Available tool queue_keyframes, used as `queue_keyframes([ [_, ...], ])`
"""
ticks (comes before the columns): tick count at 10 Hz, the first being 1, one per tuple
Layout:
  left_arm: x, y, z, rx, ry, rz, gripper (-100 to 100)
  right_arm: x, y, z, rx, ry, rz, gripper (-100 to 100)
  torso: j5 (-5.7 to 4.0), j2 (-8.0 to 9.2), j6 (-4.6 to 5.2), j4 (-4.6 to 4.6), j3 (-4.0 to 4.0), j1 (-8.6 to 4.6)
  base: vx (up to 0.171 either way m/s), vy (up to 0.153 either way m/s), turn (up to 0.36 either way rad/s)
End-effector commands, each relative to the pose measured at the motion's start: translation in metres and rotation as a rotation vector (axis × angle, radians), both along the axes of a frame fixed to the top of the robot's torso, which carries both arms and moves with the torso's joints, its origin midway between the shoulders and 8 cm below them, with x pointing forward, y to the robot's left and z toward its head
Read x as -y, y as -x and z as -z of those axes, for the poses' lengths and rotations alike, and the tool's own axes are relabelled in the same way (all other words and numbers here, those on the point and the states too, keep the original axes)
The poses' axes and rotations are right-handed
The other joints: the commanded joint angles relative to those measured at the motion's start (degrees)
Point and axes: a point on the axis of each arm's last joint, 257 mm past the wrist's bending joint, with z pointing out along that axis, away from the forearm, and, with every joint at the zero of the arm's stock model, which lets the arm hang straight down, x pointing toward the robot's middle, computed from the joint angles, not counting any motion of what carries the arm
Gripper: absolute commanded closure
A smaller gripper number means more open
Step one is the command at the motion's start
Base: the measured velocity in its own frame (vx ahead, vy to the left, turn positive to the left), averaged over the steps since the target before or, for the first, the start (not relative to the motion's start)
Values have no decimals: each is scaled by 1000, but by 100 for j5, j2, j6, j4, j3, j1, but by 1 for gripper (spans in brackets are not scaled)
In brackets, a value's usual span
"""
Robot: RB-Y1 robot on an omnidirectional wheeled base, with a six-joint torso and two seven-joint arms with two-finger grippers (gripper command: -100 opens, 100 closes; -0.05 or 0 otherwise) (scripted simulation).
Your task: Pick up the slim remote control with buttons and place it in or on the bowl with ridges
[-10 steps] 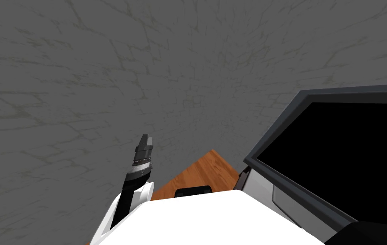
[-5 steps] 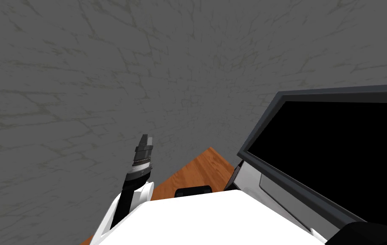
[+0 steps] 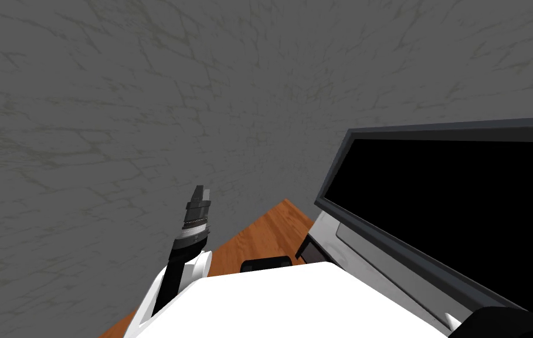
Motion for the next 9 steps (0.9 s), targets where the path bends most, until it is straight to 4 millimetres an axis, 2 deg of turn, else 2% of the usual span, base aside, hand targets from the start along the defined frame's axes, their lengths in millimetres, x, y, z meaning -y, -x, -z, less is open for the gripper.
queue_keyframes([
  [1, 0, 0, 0, 0, 0, 0, 0, 6, -3, -10, -17, 9, -20, 100, 0, 0, 0, 0, 0, 0, -132, -63, -51],
  [2, 0, 0, 0, 0, 0, 0, 0, 14, -6, -24, -36, 20, -44, 100, 0, -17, -3, -2, -9, -5, -154, -79, -79],
  [6, 0, 0, 0, 0, 0, 0, 0, 25, -16, -49, -68, 32, -93, 100, 2, -32, -7, -7, -18, 12, -133, -34, -39],
  [7, 0, 0, 0, 0, 0, 0, 0, 24, -20, -53, -71, 26, -102, 100, 2, -31, -7, -7, -18, 10, -118, -77, -31],
  [9, 0, 0, 0, 0, 0, 0, 0, 3, -29, -42, -38, -33, -87, 100, -6, -35, -7, -7, -20, -20, -100, -155, -1],
])
